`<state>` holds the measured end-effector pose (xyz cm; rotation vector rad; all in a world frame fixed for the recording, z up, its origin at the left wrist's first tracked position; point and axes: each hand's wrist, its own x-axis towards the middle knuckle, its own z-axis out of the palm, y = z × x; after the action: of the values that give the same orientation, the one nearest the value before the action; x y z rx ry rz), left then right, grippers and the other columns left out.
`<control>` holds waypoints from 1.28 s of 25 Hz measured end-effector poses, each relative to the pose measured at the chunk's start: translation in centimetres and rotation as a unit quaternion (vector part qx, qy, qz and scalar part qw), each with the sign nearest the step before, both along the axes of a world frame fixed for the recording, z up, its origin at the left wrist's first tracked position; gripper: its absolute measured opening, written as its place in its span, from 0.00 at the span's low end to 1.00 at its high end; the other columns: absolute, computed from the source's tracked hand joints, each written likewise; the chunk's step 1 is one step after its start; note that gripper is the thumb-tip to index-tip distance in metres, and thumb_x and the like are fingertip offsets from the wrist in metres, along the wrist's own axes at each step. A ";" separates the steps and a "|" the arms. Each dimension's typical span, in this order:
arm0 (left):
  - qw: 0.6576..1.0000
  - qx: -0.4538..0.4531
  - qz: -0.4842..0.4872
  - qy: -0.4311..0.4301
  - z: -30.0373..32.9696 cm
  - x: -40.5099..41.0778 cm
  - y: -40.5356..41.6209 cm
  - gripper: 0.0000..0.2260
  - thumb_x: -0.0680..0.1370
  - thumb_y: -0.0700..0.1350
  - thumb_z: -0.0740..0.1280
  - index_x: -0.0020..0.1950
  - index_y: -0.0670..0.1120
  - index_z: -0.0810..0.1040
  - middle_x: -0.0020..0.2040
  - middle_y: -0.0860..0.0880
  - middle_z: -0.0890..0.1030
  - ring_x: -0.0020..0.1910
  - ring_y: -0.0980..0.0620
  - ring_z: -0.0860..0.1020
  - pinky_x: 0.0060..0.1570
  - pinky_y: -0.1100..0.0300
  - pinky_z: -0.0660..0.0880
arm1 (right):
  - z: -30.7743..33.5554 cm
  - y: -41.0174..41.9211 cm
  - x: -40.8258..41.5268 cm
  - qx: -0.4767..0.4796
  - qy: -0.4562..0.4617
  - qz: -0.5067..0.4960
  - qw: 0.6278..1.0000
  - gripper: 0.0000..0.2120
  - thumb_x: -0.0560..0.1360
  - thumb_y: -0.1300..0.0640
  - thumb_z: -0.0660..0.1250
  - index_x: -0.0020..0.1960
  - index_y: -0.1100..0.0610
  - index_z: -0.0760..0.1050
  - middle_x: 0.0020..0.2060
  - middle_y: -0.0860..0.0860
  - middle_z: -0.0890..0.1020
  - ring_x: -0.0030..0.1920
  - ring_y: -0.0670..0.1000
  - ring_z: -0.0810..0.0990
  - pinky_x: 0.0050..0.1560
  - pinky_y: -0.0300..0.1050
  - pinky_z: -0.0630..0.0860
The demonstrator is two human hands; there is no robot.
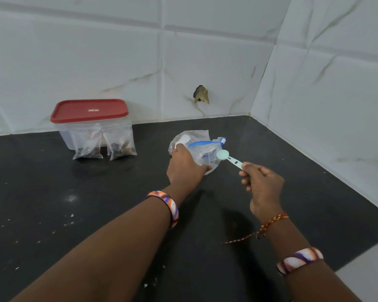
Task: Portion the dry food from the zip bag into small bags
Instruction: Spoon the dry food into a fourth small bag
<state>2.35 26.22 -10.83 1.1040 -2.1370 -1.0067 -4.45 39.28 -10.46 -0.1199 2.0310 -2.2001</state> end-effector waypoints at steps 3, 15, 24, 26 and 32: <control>0.998 0.045 0.050 0.020 0.1 -1.0 -1.6 0.23 0.72 0.45 0.71 0.63 0.41 0.69 0.60 0.43 0.77 0.57 0.45 0.77 0.50 0.56 0.74 | -0.5 -0.5 -1.0 0.090 0.080 0.008 0.993 0.05 0.71 0.64 0.67 0.42 0.61 0.82 0.26 0.50 0.80 0.21 0.40 0.73 0.24 0.31 0.70; 0.999 -0.041 -0.014 -0.009 5.7 -1.0 -5.4 0.04 0.69 0.41 0.70 0.38 0.43 0.76 0.35 0.49 0.75 0.39 0.54 0.74 0.36 0.65 0.69 | 1.6 -10.6 -0.9 0.461 0.416 0.178 0.763 0.12 0.74 0.59 0.62 0.51 0.66 0.78 0.49 0.62 0.81 0.53 0.62 0.78 0.51 0.48 0.73; 0.982 -0.095 -0.162 -0.025 5.6 -7.2 -3.5 0.20 0.65 0.46 0.75 0.53 0.41 0.76 0.46 0.48 0.75 0.47 0.51 0.74 0.42 0.62 0.70 | 0.6 -9.1 -4.4 0.222 -0.021 0.167 0.960 0.16 0.75 0.66 0.61 0.30 0.56 0.67 0.26 0.51 0.71 0.25 0.46 0.73 0.28 0.38 0.68; 0.985 -0.107 -0.137 -0.018 5.7 -6.3 -4.1 0.21 0.66 0.46 0.75 0.55 0.42 0.75 0.48 0.48 0.76 0.49 0.50 0.75 0.44 0.61 0.71 | 0.6 -9.2 -3.8 0.236 0.005 0.124 0.964 0.11 0.74 0.65 0.64 0.32 0.62 0.74 0.29 0.53 0.74 0.30 0.48 0.72 0.30 0.37 0.68; 0.992 -0.117 -0.053 0.018 5.6 -2.3 -5.3 0.22 0.69 0.48 0.73 0.59 0.42 0.73 0.48 0.49 0.76 0.46 0.52 0.74 0.42 0.62 0.69 | 0.2 -8.1 -2.0 0.181 0.072 0.073 0.978 0.06 0.73 0.65 0.67 0.42 0.66 0.82 0.35 0.54 0.81 0.30 0.42 0.75 0.29 0.32 0.70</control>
<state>0.01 20.94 -5.27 0.8621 -2.2375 -0.7887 -6.46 31.16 -10.21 -0.3829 2.3783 -1.7480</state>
